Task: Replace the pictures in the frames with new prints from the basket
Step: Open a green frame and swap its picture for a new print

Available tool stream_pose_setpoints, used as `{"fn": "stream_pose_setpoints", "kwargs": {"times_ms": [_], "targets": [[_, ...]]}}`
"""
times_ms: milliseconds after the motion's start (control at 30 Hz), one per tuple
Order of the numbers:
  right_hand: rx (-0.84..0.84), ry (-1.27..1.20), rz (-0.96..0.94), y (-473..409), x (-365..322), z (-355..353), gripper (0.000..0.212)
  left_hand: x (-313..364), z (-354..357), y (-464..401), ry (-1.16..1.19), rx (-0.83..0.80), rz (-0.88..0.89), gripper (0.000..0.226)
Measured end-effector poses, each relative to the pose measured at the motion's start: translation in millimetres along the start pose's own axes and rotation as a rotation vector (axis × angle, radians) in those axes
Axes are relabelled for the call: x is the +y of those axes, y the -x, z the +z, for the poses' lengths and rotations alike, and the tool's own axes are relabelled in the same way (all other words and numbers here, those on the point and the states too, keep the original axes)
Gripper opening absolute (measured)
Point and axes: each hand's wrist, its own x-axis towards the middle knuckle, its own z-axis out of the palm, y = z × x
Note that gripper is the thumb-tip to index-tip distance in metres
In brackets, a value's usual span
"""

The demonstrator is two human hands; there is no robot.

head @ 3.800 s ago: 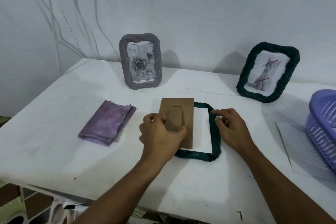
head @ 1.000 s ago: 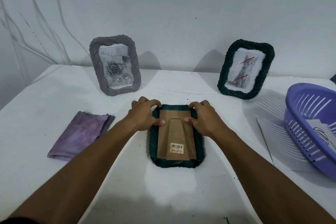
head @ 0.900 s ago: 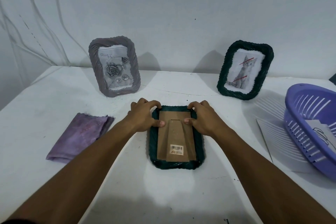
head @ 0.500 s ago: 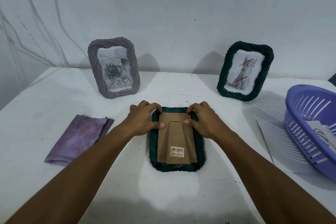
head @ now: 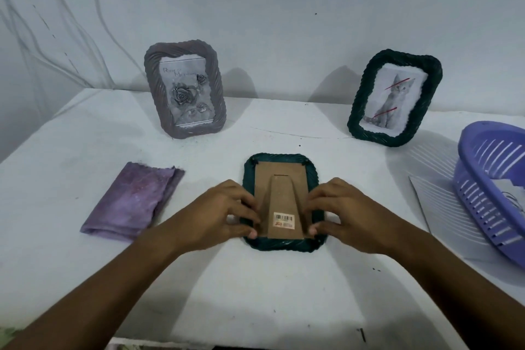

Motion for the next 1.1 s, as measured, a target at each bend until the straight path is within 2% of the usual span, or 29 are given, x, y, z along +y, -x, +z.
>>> {"fn": "stream_pose_setpoints", "kwargs": {"times_ms": [100, 433, 800, 1100], "targets": [[-0.024, 0.084, -0.056, 3, 3, 3, 0.043, 2, 3, 2, -0.013, -0.016, -0.003, 0.043], [-0.041, 0.169, -0.181, 2, 9, 2, 0.052, 3, 6, 5, -0.078, 0.043, 0.025, 0.036], [0.159, 0.010, -0.232, 4, 12, 20, 0.024, 10, 17, 6, -0.113, 0.188, 0.041, 0.018], [0.235, -0.139, -0.183, 11, 12, 30, 0.022, 9, 20, 4, -0.052, 0.219, 0.020, 0.014]]}}
